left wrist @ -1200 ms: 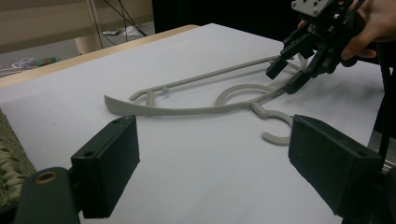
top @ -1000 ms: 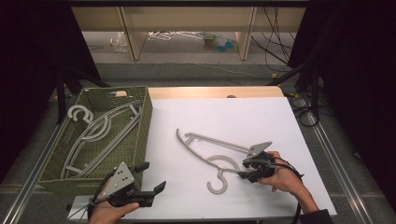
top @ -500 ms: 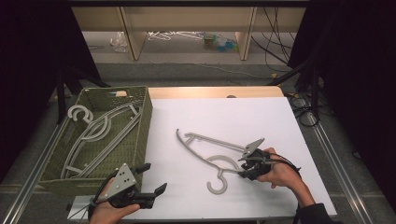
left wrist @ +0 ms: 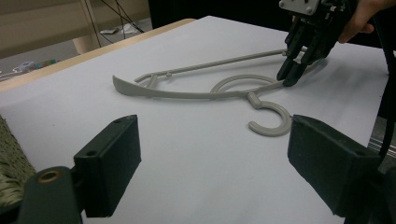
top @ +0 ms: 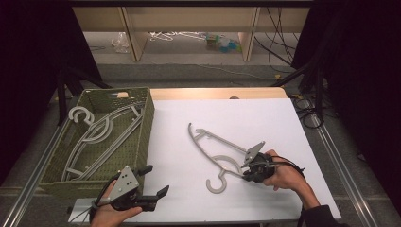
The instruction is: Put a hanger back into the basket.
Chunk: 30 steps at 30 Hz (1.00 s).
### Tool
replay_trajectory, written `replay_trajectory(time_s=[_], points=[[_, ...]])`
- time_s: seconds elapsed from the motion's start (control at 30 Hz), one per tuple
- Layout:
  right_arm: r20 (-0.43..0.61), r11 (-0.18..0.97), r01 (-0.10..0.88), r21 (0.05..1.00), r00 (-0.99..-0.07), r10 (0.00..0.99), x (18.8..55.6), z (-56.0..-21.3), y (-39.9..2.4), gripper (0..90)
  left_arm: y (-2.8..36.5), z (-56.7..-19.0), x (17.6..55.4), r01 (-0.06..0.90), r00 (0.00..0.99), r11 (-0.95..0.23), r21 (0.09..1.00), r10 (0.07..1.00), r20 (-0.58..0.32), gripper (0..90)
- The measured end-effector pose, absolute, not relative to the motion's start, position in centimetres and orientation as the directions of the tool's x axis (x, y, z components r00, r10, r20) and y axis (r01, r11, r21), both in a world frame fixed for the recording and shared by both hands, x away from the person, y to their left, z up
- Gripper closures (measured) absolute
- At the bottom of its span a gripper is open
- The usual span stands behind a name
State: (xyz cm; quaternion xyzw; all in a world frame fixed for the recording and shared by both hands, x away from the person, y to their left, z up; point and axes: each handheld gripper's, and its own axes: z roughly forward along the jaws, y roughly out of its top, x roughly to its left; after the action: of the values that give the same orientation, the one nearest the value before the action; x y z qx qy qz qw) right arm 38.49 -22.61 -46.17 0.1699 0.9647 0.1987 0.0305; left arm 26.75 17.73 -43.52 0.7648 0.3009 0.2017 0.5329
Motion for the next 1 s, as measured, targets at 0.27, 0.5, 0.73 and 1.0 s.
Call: replay_trajectory(time_s=[0.27,0.5,0.73,1.0], points=[[0.060,0.827,0.411,0.384,-0.905,0.422,38.6,-46.3,-22.6,78.4,17.3,-43.6,26.8,0.247,0.747,-0.264,0.932,0.665,-0.010,17.2],[-0.004,0.875,0.339,0.345,-0.932,0.363,38.3,-46.0,-21.8,81.6,16.2,-43.9,27.0,0.236,0.765,-0.281,0.930,0.644,0.001,19.0],[0.022,0.881,0.283,0.380,-0.955,0.297,37.7,-45.0,-21.7,81.6,13.5,-44.2,28.8,0.166,0.805,-0.398,0.902,0.583,0.109,24.4],[0.054,0.887,0.209,0.413,-0.977,0.205,36.3,-43.6,-21.7,81.4,9.4,-45.3,32.0,0.126,0.842,-0.596,0.793,0.486,0.232,32.3]])
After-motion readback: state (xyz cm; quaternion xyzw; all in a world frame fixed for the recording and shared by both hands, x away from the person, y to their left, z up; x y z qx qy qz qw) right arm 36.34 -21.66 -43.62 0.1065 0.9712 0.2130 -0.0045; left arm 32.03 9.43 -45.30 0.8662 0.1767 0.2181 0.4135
